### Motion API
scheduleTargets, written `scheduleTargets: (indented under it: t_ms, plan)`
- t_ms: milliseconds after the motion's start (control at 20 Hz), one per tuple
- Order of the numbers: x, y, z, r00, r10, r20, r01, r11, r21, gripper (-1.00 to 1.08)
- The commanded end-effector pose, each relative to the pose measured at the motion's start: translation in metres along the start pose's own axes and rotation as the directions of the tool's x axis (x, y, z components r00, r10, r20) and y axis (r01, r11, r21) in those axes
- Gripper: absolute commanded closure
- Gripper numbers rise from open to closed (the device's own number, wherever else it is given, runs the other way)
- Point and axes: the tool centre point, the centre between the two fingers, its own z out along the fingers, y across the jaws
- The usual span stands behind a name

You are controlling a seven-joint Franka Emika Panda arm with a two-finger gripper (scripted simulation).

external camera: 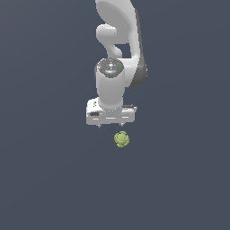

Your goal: Pick up the object and move it to a goal position.

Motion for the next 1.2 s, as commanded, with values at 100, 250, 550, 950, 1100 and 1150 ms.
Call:
scheduleTargets:
  t_ms: [100, 250, 550, 950, 1100, 1150]
  plan:
    - [0.004, -0.014, 0.018, 0.995, -0.104, -0.001, 0.104, 0.995, 0.005, -0.92]
    - [0.007, -0.027, 0.032, 0.982, -0.190, -0.004, 0.190, 0.982, 0.010, -0.92]
    - [0.010, -0.046, 0.055, 0.948, -0.318, -0.011, 0.318, 0.948, 0.021, -0.92]
    - [0.012, -0.057, 0.067, 0.922, -0.386, -0.018, 0.386, 0.922, 0.028, -0.92]
    - [0.011, -0.057, 0.067, 0.924, -0.382, -0.016, 0.382, 0.924, 0.028, -0.92]
    - [0.011, -0.057, 0.068, 0.924, -0.382, -0.016, 0.382, 0.924, 0.028, -0.92]
